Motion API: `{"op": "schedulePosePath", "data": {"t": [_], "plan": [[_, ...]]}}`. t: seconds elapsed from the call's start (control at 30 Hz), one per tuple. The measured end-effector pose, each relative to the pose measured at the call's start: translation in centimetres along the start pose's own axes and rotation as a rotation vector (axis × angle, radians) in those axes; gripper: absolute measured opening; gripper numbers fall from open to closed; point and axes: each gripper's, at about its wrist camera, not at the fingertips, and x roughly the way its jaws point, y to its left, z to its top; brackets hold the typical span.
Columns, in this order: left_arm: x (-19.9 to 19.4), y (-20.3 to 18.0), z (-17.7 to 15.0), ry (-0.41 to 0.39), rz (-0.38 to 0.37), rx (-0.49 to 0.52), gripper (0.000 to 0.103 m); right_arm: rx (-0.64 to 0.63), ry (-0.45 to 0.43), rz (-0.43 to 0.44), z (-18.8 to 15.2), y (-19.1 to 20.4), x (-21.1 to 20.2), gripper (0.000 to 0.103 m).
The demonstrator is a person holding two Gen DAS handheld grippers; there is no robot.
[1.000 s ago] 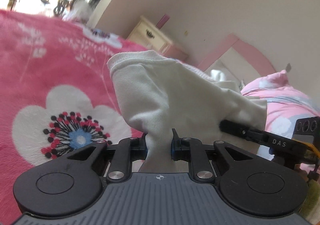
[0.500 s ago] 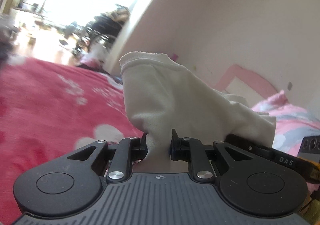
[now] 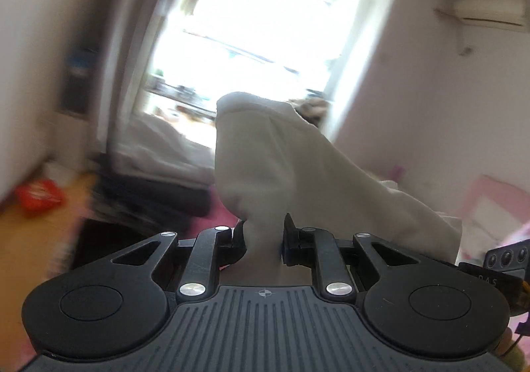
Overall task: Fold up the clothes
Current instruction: 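Carry the folded white shirt with both grippers to the clothes stack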
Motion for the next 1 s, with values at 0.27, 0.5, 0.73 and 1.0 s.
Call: {"op": "schedulePosePath", "data": {"t": [0.27,0.5,0.73,1.0], "plan": [[1.7,6.5,1.2,0.033,0.157,-0.063,0.016,0.155,0.099,0.100,-1.9,-1.4,9.6,0.022],[5.2,11.0,0.9,0.139,0.176,-0.113,0.016,0.292,0.140,0.070,-4.2,-5.3,13.6,0.022],[9.6,14.7,0.4,0.223,0.161,-0.160,0.016,0.325,0.183,-0.012,-5.6,-8.5,16.5,0.022],[14.9,19.2,-1.2,0.345,0.157,-0.217,0.020,0.368,0.223,-0.107,-6.4,-13.7,20.1,0.022]]}}
